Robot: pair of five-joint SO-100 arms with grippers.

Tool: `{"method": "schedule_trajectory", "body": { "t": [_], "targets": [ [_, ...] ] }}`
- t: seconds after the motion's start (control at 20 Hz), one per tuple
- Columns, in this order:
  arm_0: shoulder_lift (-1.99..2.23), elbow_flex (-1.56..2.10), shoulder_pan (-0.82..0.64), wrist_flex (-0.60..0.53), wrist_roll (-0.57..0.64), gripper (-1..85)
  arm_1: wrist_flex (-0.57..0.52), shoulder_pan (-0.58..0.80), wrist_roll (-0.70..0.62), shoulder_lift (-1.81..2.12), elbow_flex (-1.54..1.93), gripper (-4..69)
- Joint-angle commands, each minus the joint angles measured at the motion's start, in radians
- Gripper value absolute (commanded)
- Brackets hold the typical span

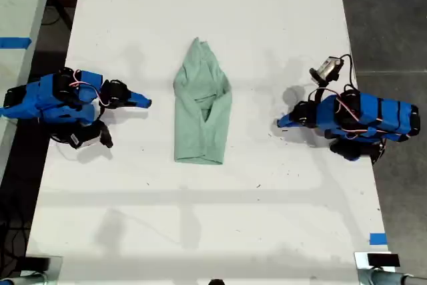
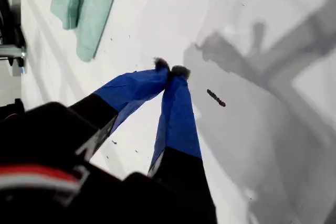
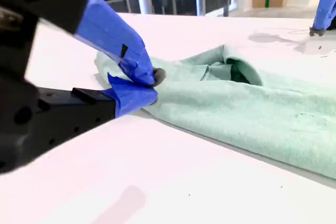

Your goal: Fold t shirt

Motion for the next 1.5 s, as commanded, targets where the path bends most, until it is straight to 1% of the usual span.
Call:
{"method": "schedule_trajectory", "body": {
  "t": [0.0,0.55,0.75,0.95,1.25,1.45],
  "targets": [
    [0.006,0.005,-0.008,0.002,-0.023,-0.2,0.015,0.008,-0.012,0.014,0.057,1.9],
    [0.006,0.005,-0.008,0.002,-0.023,-0.2,0.028,0.008,0.011,0.014,0.057,1.9],
    [0.006,0.005,-0.008,0.002,-0.021,-0.2,0.02,0.008,-0.012,0.014,0.057,1.9],
    [0.006,0.005,-0.008,0.002,-0.021,-0.2,-0.003,0.003,-0.075,0.014,0.057,1.9],
    [0.006,0.005,-0.008,0.002,-0.021,-0.2,0.014,0.009,-0.021,0.014,0.057,1.9],
    [0.006,0.005,-0.008,0.002,-0.021,-0.2,0.015,0.008,-0.015,0.014,0.057,1.9]
  ]
}}
